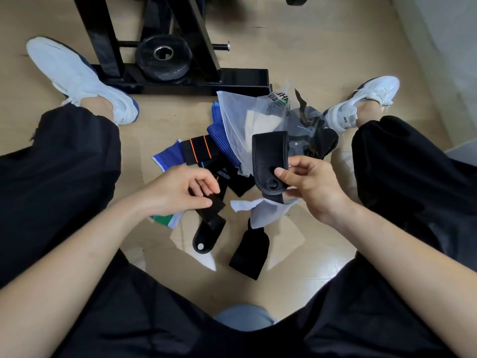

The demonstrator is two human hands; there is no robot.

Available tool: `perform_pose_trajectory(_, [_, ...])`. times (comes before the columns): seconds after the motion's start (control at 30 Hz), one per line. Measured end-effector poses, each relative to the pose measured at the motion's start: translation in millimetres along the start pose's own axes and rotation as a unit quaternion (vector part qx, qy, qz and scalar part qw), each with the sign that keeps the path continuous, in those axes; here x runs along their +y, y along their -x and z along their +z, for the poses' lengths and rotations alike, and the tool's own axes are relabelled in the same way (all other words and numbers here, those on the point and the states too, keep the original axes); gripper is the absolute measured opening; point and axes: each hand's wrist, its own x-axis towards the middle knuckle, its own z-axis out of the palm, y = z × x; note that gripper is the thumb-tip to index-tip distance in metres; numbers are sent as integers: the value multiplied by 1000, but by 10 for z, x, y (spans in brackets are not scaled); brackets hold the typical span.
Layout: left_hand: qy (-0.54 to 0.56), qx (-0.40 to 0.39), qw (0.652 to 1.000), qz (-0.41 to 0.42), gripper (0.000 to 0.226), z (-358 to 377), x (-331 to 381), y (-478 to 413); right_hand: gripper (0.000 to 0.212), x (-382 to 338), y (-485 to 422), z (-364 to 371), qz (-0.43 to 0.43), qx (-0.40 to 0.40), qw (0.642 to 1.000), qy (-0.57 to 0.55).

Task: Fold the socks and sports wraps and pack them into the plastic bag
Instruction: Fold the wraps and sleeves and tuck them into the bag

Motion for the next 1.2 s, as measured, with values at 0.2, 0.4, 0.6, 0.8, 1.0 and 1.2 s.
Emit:
perform_pose_trajectory(0.2, [171, 86, 981, -33, 17, 271, 241, -84, 33, -12, 88, 148, -7, -83, 996, -17])
perform_pose_trajectory(0.4, [308, 91, 947, -12, 17, 525, 349, -128, 29, -29, 132, 281, -19, -110, 993, -36])
perform_pose_trajectory(0.6, [333, 84, 939, -29, 21, 474, 341, -134, 21, -49, 145, 302, -31, -130, 990, -39])
perform_pose_trajectory(0.8, [353, 163, 921, -31, 18, 370, 345, -130, 32, -46, 167, 240, -65, -148, 987, 23])
perform_pose_trajectory(1.0, [404, 233, 880, -94, 21, 281, 237, -161, 14, 77, 143, 308, -159, -145, 948, 234])
perform_pose_trajectory(1.2, [372, 317, 863, -126, 20, 282, 174, -218, 4, 73, 155, 340, -203, -175, 920, 288])
